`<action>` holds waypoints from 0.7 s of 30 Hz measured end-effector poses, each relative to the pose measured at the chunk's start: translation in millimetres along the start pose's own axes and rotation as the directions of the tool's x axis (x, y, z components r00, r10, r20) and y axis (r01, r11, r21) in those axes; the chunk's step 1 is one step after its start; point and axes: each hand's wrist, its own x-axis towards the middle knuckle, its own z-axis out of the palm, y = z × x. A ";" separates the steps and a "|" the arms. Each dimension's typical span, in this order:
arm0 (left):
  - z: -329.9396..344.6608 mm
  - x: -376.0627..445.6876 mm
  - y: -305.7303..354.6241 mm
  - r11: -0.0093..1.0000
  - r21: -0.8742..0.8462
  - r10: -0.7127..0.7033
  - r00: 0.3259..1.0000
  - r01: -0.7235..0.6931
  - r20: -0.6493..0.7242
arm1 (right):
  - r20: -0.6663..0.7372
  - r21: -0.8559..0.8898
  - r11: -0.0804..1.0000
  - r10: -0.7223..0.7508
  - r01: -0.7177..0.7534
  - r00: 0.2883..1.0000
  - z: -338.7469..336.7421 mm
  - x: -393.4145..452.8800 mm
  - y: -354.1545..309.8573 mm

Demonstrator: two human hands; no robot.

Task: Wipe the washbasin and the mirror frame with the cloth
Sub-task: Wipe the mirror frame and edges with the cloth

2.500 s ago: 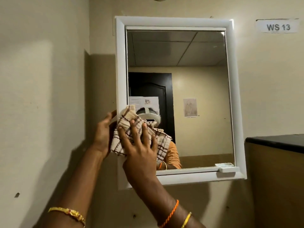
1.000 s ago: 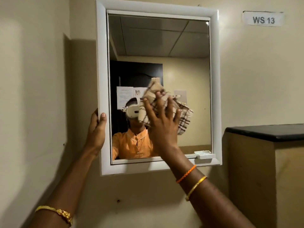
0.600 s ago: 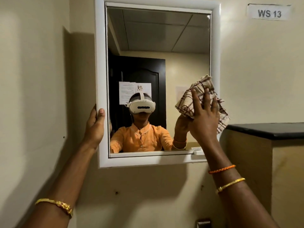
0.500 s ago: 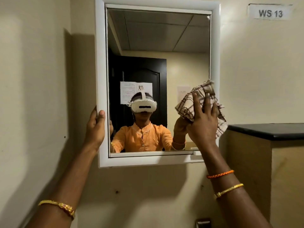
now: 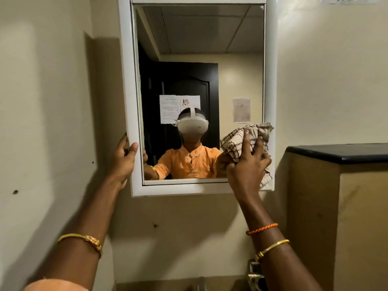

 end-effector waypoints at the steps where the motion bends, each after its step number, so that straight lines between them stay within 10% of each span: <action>1: 0.2 -0.6 0.3 1.000 -0.005 -0.001 1.000 0.001 0.000 | -0.004 0.004 1.000 0.031 -0.031 1.000 4.3 -0.4 -6.2; 11: -9.6 -3.3 6.2 0.998 0.015 -0.067 0.997 0.067 0.048 | 0.186 0.028 0.965 -0.261 0.260 0.947 55.0 -22.8 -107.1; 21: -36.9 -14.7 -5.6 0.943 -0.115 -0.277 0.930 0.311 0.243 | -0.060 0.044 0.999 0.018 -0.015 0.998 24.8 -5.9 -46.2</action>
